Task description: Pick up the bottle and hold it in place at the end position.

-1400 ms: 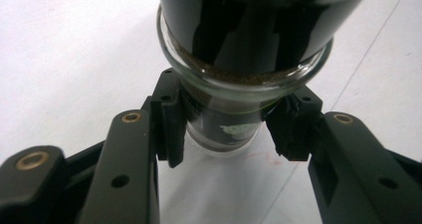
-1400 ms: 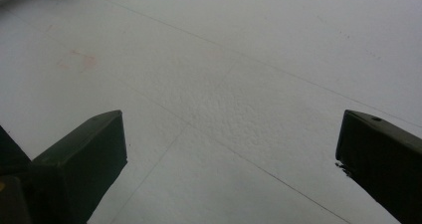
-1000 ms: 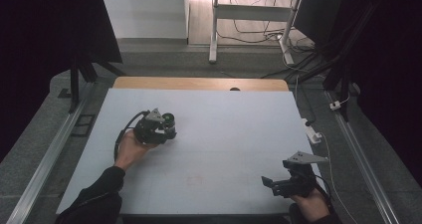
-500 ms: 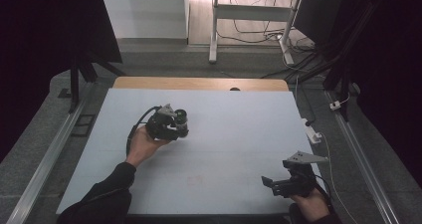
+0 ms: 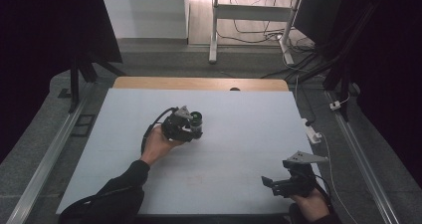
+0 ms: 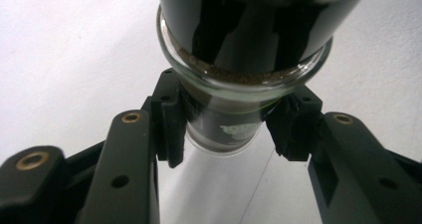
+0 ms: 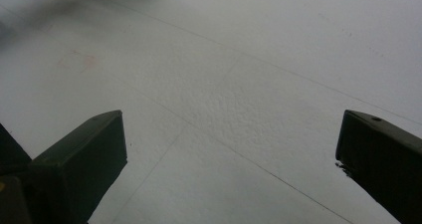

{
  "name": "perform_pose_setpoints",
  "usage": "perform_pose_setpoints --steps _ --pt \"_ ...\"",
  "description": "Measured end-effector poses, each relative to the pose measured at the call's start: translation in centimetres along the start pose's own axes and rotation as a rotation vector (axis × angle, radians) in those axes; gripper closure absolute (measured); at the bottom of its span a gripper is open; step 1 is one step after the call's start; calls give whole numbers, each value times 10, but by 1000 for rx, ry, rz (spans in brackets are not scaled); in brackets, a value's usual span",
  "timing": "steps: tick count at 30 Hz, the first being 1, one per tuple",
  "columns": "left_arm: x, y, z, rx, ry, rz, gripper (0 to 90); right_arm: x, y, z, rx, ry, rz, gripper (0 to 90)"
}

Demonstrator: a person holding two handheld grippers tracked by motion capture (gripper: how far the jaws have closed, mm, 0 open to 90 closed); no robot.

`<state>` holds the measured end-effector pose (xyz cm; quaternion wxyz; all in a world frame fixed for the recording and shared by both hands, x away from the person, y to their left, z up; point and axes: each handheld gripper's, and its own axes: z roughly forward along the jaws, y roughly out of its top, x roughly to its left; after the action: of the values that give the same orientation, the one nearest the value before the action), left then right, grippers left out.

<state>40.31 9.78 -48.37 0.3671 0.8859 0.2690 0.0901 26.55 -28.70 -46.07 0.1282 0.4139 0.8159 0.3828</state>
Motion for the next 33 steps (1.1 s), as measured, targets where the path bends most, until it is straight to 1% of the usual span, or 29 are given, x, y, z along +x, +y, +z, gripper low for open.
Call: perform_pose_setpoints --steps 3,7,9,12,14,17,21,33 --pt "-1 1 6 -4 4 -2 536 0 0 0 1 -3 -3 0" --pt "-1 -1 13 7 7 0 536 0 0 0 1 0 -1 0" --pt "-1 -1 16 16 13 9 537 0 0 0 2 -1 -3 0" --pt "-1 -2 22 18 12 6 536 1 0 0 3 -2 -6 0" --pt "-1 -2 26 31 12 11 536 1 0 0 0 -2 -7 0" --pt "-3 -3 32 37 11 19 536 1 0 -1 0 -2 -6 0" --pt "-5 -5 39 53 26 43 536 1 0 -1 -2 -3 -6 0" --pt "-1 -10 40 25 -1 24 536 1 -1 -1 -4 -3 -11 0"
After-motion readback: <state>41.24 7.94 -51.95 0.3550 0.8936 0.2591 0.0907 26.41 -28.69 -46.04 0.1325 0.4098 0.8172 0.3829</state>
